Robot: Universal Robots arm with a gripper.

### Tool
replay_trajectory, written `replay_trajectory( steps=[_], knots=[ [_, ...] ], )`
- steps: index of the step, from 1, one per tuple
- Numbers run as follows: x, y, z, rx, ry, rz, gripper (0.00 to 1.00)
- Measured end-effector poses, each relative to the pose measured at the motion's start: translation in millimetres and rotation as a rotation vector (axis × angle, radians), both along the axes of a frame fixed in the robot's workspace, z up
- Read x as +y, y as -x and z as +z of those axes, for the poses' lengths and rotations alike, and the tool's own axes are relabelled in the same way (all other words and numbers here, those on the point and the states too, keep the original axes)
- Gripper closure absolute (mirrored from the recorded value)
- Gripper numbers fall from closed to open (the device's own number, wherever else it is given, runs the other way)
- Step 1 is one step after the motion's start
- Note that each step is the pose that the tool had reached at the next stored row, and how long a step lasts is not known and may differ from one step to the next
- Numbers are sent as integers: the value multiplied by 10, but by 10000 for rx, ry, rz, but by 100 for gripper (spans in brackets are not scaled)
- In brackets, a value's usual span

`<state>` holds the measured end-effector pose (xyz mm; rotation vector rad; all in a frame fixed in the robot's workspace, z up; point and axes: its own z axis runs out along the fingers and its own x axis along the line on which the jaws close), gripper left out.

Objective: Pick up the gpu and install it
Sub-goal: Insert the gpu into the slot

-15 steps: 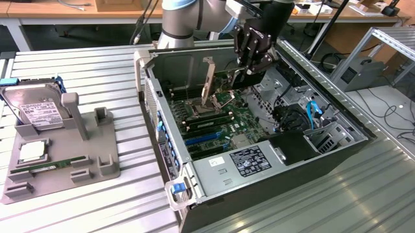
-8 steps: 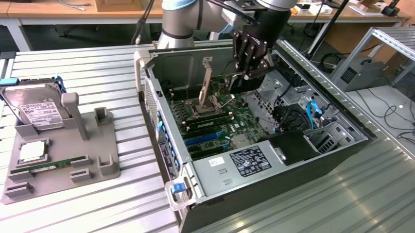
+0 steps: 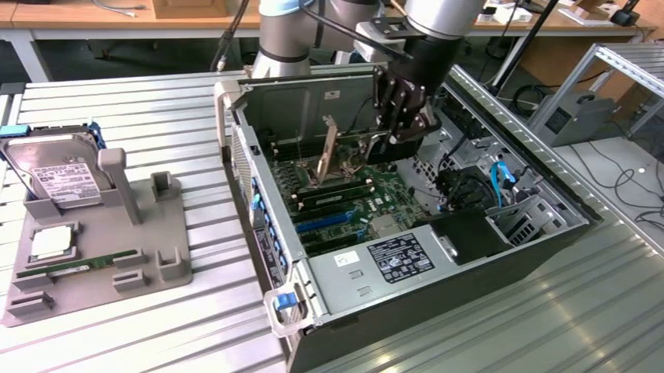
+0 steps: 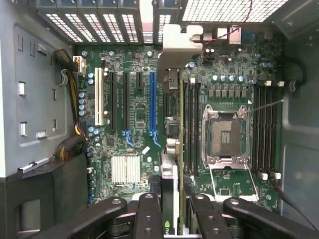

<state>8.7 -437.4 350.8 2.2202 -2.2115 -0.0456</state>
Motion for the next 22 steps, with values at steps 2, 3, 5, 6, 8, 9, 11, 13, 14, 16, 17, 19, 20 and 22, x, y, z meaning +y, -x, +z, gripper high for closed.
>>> replay_trajectory(
  steps=[2, 3, 5, 6, 8, 9, 11, 13, 14, 16, 17, 19, 20, 22],
  knots=[
    [-23, 75, -55, 0, 2, -5, 73],
    [-30, 125, -90, 1, 3, -5, 73],
    [-41, 272, -172, 0, 2, -6, 73],
    [-56, 331, -209, 1, 3, -5, 73],
    [-94, 444, -276, 1, 3, -5, 73],
    [-136, 456, -308, 1, 3, -5, 73],
    [-198, 459, -345, 1, 2, -5, 73],
    [-222, 460, -421, 1, 3, -6, 73],
    [-223, 460, -473, 0, 2, -5, 73],
    [-226, 488, -523, 0, 2, -5, 73],
    [-228, 516, -543, 0, 2, -5, 73],
    [-240, 530, -625, 1, 3, -6, 73],
    [-241, 537, -663, 0, 2, -6, 73],
    [-239, 570, -737, 1, 3, -10, 73]
  ],
)
